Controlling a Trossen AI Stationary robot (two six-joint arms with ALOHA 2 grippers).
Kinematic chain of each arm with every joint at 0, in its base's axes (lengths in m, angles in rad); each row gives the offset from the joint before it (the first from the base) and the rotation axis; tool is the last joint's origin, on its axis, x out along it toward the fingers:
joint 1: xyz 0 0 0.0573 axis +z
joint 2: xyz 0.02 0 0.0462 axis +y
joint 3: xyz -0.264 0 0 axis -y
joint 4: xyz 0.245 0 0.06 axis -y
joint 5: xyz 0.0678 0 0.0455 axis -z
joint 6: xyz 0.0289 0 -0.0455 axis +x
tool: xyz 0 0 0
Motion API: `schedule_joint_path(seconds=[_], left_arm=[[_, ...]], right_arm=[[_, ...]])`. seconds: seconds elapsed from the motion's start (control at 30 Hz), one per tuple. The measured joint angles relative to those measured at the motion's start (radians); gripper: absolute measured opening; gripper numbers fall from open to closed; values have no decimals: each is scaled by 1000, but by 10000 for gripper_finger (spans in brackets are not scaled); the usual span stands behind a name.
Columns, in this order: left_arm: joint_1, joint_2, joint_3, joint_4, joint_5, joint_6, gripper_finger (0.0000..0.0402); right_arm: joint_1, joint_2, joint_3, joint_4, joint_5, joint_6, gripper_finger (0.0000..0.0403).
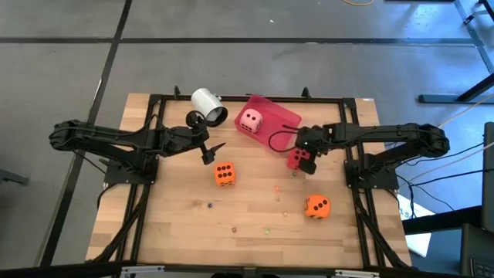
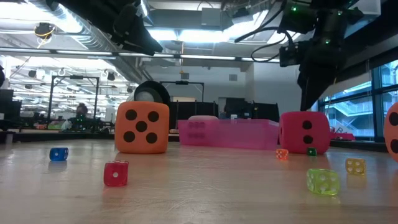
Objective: Pick & Place Dice
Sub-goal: Put the big red die into the red bin
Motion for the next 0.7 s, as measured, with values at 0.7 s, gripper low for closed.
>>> schedule_joint_path(seconds=[0.7], left_arm=[[0, 0, 0, 0, 0, 0, 400]], right_arm=[[-1, 54, 1, 13, -34, -149, 400]])
